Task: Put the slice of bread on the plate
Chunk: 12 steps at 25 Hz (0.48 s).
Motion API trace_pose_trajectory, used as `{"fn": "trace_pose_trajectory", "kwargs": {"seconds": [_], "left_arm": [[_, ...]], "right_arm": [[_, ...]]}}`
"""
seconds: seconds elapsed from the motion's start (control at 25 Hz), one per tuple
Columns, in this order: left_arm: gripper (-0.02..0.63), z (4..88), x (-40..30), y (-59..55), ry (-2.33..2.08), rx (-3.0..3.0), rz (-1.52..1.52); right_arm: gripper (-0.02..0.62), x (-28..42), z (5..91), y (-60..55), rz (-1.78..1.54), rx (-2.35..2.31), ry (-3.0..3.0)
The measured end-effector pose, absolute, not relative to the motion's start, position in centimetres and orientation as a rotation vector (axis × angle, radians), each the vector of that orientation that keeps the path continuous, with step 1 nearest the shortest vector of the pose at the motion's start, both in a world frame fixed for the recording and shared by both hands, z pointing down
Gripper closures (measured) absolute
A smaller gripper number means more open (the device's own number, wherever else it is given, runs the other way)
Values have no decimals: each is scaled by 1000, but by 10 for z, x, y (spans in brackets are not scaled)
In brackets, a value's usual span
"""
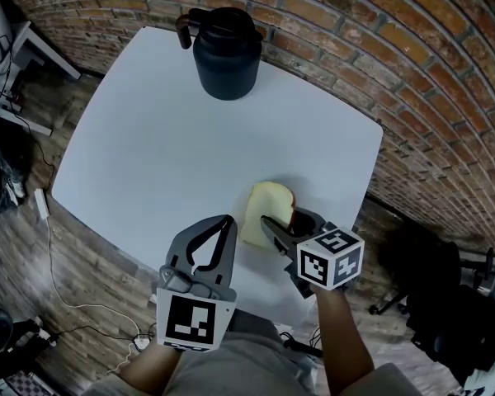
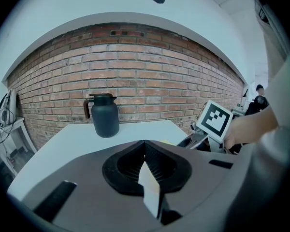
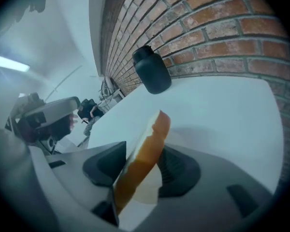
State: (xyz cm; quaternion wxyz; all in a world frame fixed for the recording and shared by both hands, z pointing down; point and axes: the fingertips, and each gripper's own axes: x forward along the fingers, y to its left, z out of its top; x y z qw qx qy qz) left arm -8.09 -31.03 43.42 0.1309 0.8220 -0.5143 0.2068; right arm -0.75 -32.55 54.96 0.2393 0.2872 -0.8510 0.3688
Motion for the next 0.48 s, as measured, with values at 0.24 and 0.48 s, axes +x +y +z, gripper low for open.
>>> {"fn": "trace_pose_trajectory", "kwargs": {"seconds": [0.24, 0.48], "left_arm": [[595, 435, -79, -308, -1487, 2385, 593], [595, 435, -79, -305, -1483, 2388, 590]], "right_arm": [[382, 0, 562, -328, 878, 858, -2258], [312, 7, 566, -336, 732, 939, -2200]]}}
